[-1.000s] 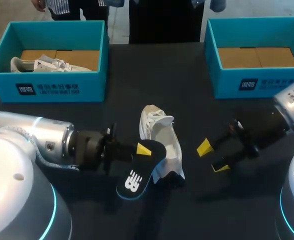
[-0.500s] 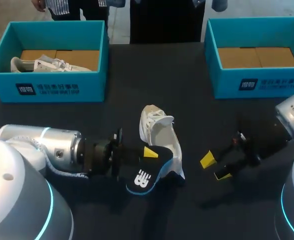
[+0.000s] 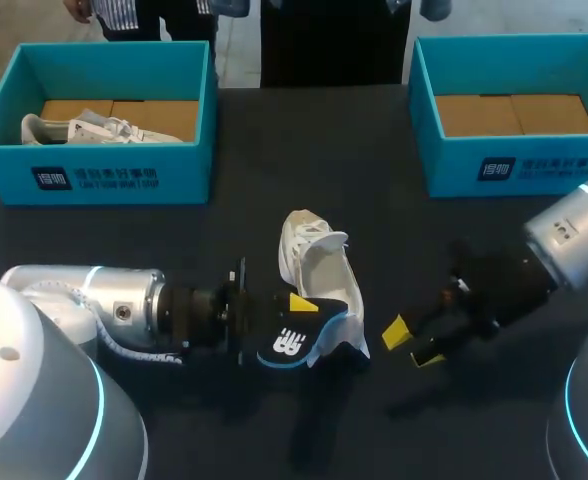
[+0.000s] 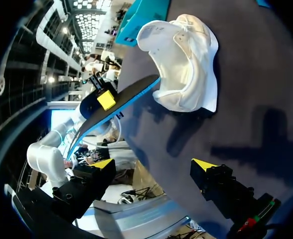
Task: Take the shoe out of the shoebox, open the shoe tongue, remove and reinsert the insole, then place the shoe into the shoebox
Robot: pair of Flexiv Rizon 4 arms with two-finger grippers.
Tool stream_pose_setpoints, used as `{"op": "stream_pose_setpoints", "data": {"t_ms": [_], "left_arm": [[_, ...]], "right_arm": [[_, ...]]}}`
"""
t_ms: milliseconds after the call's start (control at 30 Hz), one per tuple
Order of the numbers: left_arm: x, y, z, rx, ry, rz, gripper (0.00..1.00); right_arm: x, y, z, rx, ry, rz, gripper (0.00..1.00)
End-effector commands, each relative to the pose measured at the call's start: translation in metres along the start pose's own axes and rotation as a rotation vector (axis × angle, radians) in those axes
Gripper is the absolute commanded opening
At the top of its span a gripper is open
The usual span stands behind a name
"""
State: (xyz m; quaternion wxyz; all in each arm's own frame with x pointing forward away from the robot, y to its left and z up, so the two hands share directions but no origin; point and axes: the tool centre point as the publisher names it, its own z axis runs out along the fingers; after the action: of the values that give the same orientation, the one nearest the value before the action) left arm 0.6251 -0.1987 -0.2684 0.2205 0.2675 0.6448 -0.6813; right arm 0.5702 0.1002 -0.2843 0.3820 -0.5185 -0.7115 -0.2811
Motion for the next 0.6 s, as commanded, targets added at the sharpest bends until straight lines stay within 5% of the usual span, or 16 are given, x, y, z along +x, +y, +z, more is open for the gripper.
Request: {"op": "stream_pose_setpoints", "data": {"t_ms": [33, 600], "left_arm": [[0.0, 0.003, 0.0039, 0.005, 0.002, -0.004, 0.0], [-0.0016, 0.0056, 0.0134, 0.025, 0.026, -0.008, 0.0]], "right_arm": [[-0.0034, 0.0053, 0.0105, -0.006, -0.001, -0.001, 1.0], [-0.008, 0.0113, 0.017, 0.018, 0.013, -0.019, 1.0]]}}
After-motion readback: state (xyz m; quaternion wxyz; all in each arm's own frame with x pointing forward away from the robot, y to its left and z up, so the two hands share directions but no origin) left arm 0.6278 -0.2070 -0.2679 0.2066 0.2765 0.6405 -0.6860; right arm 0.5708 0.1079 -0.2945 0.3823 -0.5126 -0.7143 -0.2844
